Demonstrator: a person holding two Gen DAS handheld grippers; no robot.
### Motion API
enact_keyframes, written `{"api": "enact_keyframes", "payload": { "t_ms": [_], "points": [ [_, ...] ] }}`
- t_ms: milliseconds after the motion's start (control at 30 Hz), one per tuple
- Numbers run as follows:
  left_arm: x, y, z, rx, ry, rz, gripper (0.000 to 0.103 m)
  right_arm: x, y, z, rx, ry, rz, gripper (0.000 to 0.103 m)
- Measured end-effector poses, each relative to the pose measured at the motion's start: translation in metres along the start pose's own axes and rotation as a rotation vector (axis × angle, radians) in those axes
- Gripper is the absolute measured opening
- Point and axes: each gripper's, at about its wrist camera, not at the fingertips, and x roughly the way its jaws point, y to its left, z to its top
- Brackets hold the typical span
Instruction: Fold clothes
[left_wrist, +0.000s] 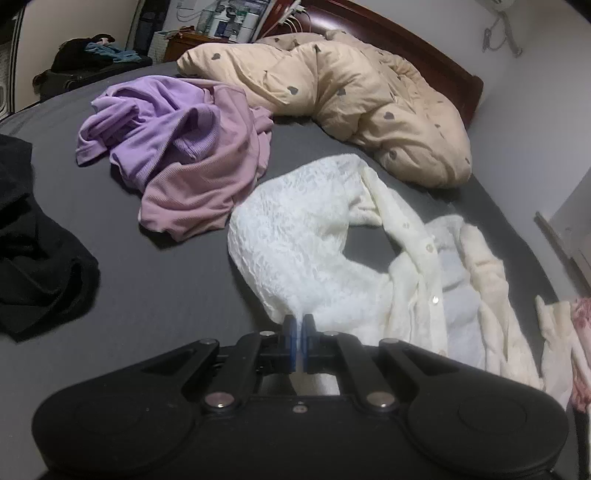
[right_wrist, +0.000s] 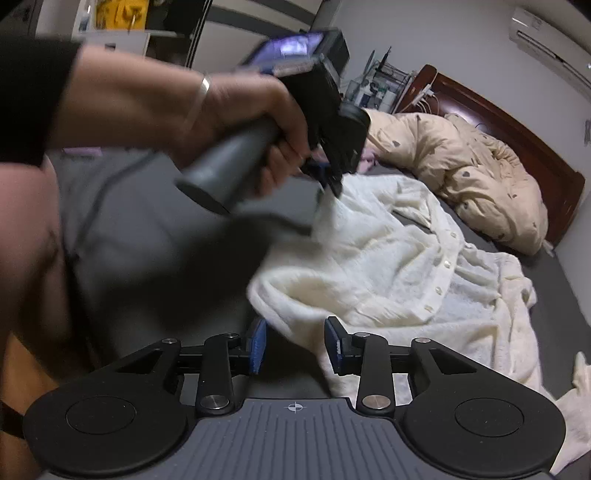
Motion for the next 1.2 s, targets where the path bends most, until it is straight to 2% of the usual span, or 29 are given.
{"api": "enact_keyframes", "payload": {
  "t_ms": [33,67,133,233,400,467,533,600,667,700,767,800,833,867,1033,1133,1200],
  "points": [
    [-0.001,0.000,0.001,-0.002,0.000,0.001,0.004,-0.004,-0.001,0.004,0.028,-0.014,0.011,0.076],
    [-0.002,-0.001,0.001,-0.002,0.001,0.001,0.004,-0.006,-0.003,0.008,0.060,-0.029,0.016,0.093],
    [-0.004,-0.002,0.002,0.000,0.001,0.002,0.004,-0.004,-0.010,0.015,0.136,-0.049,0.037,0.093],
    [-0.008,-0.003,0.003,0.000,-0.006,-0.002,0.004,0.013,-0.032,0.023,0.310,-0.030,0.130,0.093],
    [-0.014,-0.003,0.006,-0.001,-0.017,-0.020,0.004,0.045,-0.062,0.031,0.443,0.045,0.196,0.092],
    [-0.016,-0.002,0.008,0.000,-0.021,-0.026,0.004,0.059,-0.072,0.028,0.495,0.097,0.228,0.083],
    [-0.017,-0.001,0.009,-0.003,-0.025,-0.032,0.004,0.070,-0.078,0.022,0.536,0.139,0.268,0.082],
    [-0.018,0.000,0.009,-0.003,-0.026,-0.035,0.004,0.078,-0.084,0.018,0.580,0.149,0.281,0.076],
    [-0.018,0.001,0.008,-0.002,-0.026,-0.033,0.004,0.085,-0.091,0.015,0.624,0.153,0.290,0.062],
    [-0.018,0.002,0.007,-0.004,-0.026,-0.028,0.004,0.089,-0.096,0.012,0.656,0.151,0.296,0.059],
    [-0.017,0.005,0.006,-0.010,-0.024,-0.019,0.004,0.100,-0.110,0.004,0.769,0.153,0.328,0.041],
    [-0.017,0.007,0.006,-0.013,-0.023,-0.015,0.004,0.104,-0.118,-0.002,0.824,0.151,0.340,0.036],
    [-0.017,0.008,0.006,-0.015,-0.023,-0.010,0.004,0.108,-0.124,-0.009,0.873,0.148,0.350,0.026],
    [-0.017,0.010,0.006,-0.019,-0.023,-0.009,0.003,0.111,-0.130,-0.013,0.902,0.143,0.348,0.008],
    [-0.019,0.013,0.007,-0.012,-0.040,0.019,0.003,0.083,-0.152,-0.030,0.944,0.065,0.269,0.006],
    [-0.019,0.016,0.009,-0.002,-0.041,0.040,0.003,0.054,-0.163,-0.042,0.986,0.029,0.273,0.006],
    [-0.015,0.017,0.009,0.007,-0.039,0.065,0.003,0.041,-0.161,-0.052,0.995,0.039,0.264,0.006]
  ]
}}
